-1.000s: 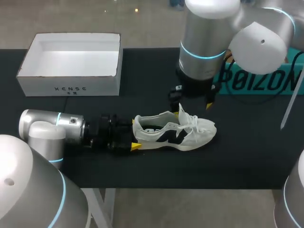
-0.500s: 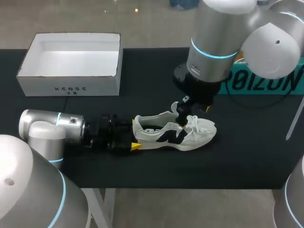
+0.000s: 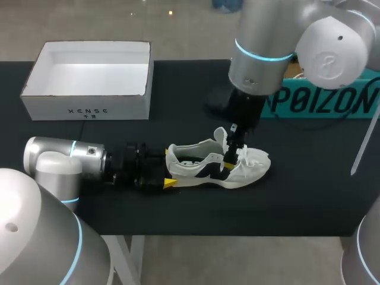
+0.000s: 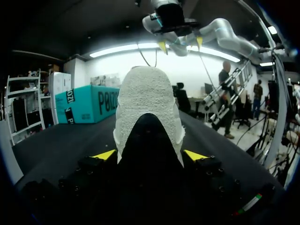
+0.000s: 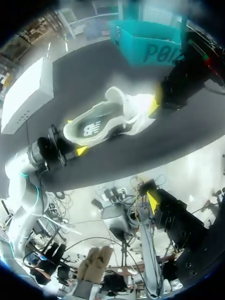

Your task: Take the shoe out of the shoebox, open the shoe tongue, remove and reinsert the insole, then place the shoe into the shoebox

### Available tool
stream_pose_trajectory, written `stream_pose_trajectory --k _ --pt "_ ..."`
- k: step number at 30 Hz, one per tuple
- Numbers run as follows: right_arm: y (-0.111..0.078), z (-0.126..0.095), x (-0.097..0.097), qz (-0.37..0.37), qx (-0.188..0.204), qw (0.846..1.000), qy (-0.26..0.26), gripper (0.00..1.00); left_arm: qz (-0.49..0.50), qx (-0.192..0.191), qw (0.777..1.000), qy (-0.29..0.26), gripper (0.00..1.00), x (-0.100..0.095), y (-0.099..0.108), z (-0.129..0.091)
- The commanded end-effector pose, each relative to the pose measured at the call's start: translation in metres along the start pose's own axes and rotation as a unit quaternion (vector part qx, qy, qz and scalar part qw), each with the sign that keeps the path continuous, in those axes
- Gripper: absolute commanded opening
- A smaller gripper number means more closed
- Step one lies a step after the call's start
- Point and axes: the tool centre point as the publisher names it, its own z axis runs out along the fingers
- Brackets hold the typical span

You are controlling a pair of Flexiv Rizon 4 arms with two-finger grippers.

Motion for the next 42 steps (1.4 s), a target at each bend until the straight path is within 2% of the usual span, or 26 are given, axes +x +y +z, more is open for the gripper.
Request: stream_pose_trajectory --k 1,2,3,4,5,6,11,17,30,42 --pt "0.025 0.008 0.001 -0.099 0.043 0.994 0.016 1.00 0.000 0.000 1.000 0.001 0.00 0.000 0.001 0.001" --pt "0.028 0.009 0.002 -0.102 0.049 0.993 0.016 1.00 0.000 0.000 1.000 0.001 0.00 0.000 0.001 0.001" --pt "0.030 0.010 0.003 -0.101 0.048 0.994 0.016 0.86 0.000 0.000 1.000 0.001 0.00 0.000 0.001 0.001" --pt "0.031 0.011 0.003 -0.101 0.047 0.994 0.016 0.55 0.000 0.000 1.000 0.001 0.00 0.000 0.001 0.001" --pt "0.037 0.014 0.005 -0.108 0.051 0.993 0.015 0.32 0.000 0.000 1.000 0.001 0.00 0.000 0.001 0.001" --pt "0.041 0.016 0.007 -0.106 0.053 0.993 0.014 0.00 0.000 0.000 1.000 0.001 0.00 0.000 0.001 0.001" --pt "0.057 0.025 0.012 -0.122 0.044 0.991 0.031 0.00 0.000 0.000 1.000 0.001 0.00 0.000 0.001 0.001" --pt "0.072 0.041 0.010 -0.129 0.057 0.990 0.027 0.00 0.000 0.000 1.000 0.001 0.00 0.000 0.001 0.001" --pt "0.077 0.068 -0.035 -0.144 0.028 0.989 -0.016 0.00 0.000 0.000 1.000 0.001 0.00 0.000 0.001 0.001" --pt "0.078 0.101 -0.082 -0.118 0.038 0.992 -0.034 0.00 0.000 0.000 1.000 0.001 0.00 0.000 0.001 0.001"
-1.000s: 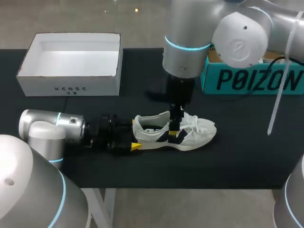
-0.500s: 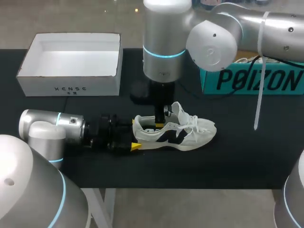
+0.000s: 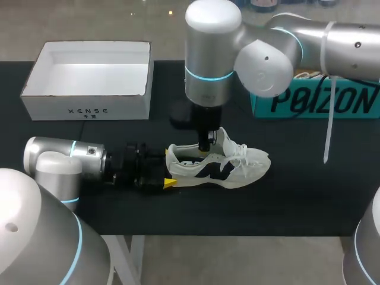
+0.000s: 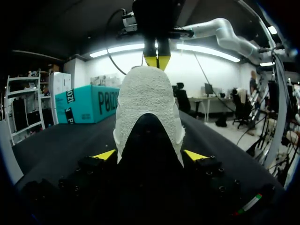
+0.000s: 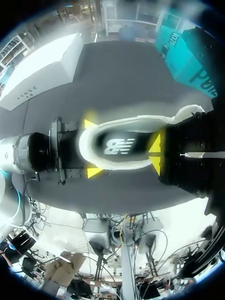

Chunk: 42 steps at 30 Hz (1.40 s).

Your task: Take the shoe out of the shoebox, open the shoe tongue, remove and reinsert the insole, then place the shoe into the shoebox

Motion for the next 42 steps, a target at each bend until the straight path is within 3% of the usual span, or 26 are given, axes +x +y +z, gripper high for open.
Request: stream_pose_trajectory --k 1,8,18,30,31,33,42 --pt "0.003 0.016 -0.016 0.004 0.004 1.000 0.005 0.00 0.000 0.000 1.000 0.001 0.00 0.000 0.001 0.001" --pt "-0.004 0.029 -0.032 0.014 0.005 1.000 -0.023 0.00 0.000 0.000 1.000 0.001 0.00 0.000 0.001 0.001" --pt "-0.020 0.043 -0.040 0.030 0.017 0.998 -0.053 0.00 0.000 0.000 1.000 0.001 0.00 0.000 0.001 0.001" --pt "-0.029 0.047 -0.043 0.034 0.022 0.998 -0.044 0.00 0.000 0.000 1.000 0.001 0.00 0.000 0.001 0.001" --pt "-0.029 0.047 -0.043 0.033 0.023 0.998 -0.043 0.28 0.000 0.000 1.000 0.001 0.00 0.000 0.001 0.001" --pt "-0.029 0.048 -0.043 0.031 0.022 0.998 -0.041 0.37 0.000 0.000 1.000 0.001 0.00 0.000 0.001 0.001" --pt "-0.029 0.051 -0.042 0.033 0.022 0.999 -0.036 0.37 0.000 0.000 1.000 0.001 0.00 0.000 0.001 0.001"
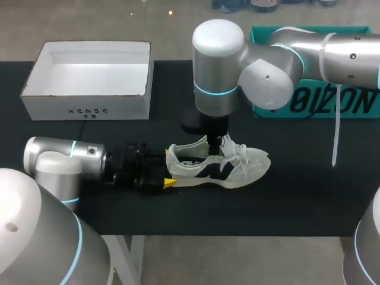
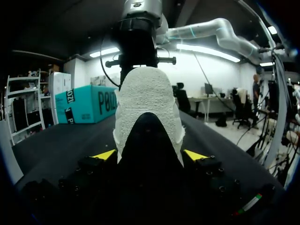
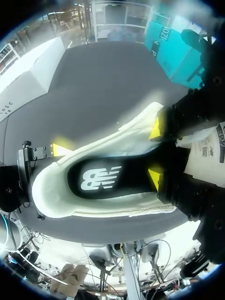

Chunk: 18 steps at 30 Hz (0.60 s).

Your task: Take the shoe out of the shoebox, open the shoe tongue, remove and reinsert the insole, then place the shoe into the shoebox

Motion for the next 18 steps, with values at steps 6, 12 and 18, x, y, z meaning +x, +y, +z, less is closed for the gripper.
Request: stream_pose_trajectory --k 6,12,18 --pt "0.003 0.011 0.001 0.001 0.004 1.000 0.006 0.35 0.000 0.000 1.000 0.001 0.00 0.000 0.001 0.001" --pt "0.010 0.026 0.010 -0.005 0.009 1.000 0.018 0.34 0.000 0.000 1.000 0.001 0.00 0.000 0.001 0.001" --pt "0.016 0.048 0.021 -0.014 0.020 0.999 0.036 0.32 0.000 0.000 1.000 0.001 0.00 0.000 0.001 0.001"
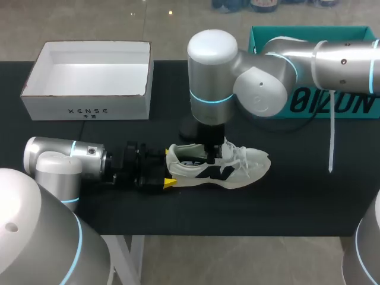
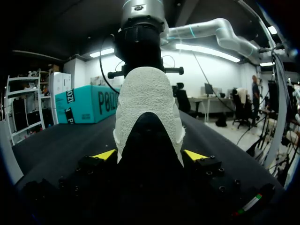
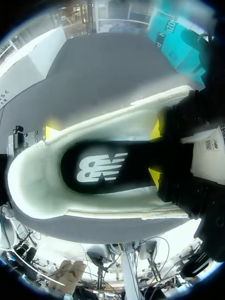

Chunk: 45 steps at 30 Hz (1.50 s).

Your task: Take the shoe out of the shoebox, open the shoe tongue, remove and reinsert the insole, then place the shoe into the shoebox

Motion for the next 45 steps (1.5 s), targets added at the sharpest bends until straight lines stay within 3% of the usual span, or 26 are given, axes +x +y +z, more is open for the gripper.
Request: stream_pose_trajectory --k 1,4,5,6,7,20,32,45 --pt "0.013 0.024 0.002 -0.006 0.017 1.000 0.012 0.32 0.000 0.000 1.000 0.000 0.00 0.000 0.001 0.001" --pt "0.015 0.031 0.007 -0.011 0.026 0.999 0.021 0.32 0.000 0.000 1.000 0.000 0.00 0.000 0.001 0.001" --pt "0.016 0.032 0.008 -0.012 0.030 0.999 0.024 0.25 0.000 0.000 1.000 0.000 0.00 0.000 0.001 0.001" --pt "0.016 0.033 0.009 -0.014 0.034 0.999 0.027 0.25 0.000 0.000 1.000 0.000 0.00 0.000 0.001 0.001" --pt "0.016 0.032 0.010 -0.015 0.037 0.999 0.030 0.00 0.000 0.000 1.000 0.000 0.00 0.000 0.001 0.001" --pt "0.013 0.013 0.016 -0.022 0.052 0.998 0.029 0.00 0.000 0.000 1.000 0.000 0.00 0.000 0.001 0.001" --pt "0.017 -0.011 0.014 -0.032 0.073 0.994 0.080 0.00 0.000 0.000 1.000 0.000 0.00 0.000 0.001 0.001" --pt "0.007 -0.032 0.009 -0.023 0.067 0.995 0.074 0.00 0.000 0.000 1.000 0.000 0.00 0.000 0.001 0.001"
